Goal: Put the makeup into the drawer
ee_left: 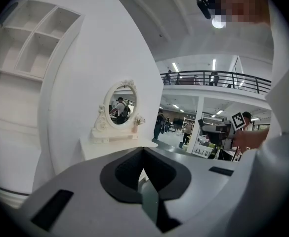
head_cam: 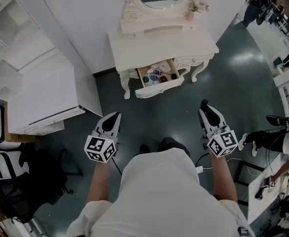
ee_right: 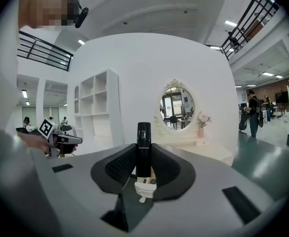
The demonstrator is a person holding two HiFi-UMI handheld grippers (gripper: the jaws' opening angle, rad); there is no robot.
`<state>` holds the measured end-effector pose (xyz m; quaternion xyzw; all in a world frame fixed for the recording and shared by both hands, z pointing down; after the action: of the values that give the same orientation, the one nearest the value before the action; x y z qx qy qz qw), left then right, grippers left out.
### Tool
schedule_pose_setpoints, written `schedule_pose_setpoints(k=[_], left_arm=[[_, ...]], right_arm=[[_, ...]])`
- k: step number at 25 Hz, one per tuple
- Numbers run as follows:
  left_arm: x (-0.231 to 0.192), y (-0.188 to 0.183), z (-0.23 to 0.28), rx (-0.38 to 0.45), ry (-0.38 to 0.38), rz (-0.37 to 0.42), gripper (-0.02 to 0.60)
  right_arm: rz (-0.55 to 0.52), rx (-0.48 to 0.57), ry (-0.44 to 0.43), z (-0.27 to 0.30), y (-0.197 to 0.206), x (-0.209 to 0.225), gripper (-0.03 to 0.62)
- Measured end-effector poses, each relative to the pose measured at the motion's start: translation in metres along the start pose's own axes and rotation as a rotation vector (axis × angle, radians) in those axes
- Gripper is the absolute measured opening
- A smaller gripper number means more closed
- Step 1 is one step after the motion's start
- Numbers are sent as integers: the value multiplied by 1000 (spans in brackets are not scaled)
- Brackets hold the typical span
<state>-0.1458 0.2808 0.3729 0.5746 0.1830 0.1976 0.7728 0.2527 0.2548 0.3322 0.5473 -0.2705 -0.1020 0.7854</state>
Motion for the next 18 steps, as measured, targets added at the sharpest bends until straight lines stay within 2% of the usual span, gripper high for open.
schedule_pose_setpoints(k=[9, 18], left_arm=[[-9, -3, 13, 4, -16, -26, 17], [-21, -11, 49, -22, -49, -43, 17]], right_arm=[[-8, -24, 0, 14, -2, 9, 107], [-9, -57, -49, 68, -12, 38, 107]])
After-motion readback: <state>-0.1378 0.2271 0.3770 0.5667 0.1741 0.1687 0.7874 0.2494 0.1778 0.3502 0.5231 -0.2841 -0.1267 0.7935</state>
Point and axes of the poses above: the fingertips, and each gripper's own axes: z forward along the fingers, x to its right, y out of its underside, the point moved 7 cm from there along -z, backward along the fingers, and after that the axes turned 11 degrees about z, right-handed, at the moved point
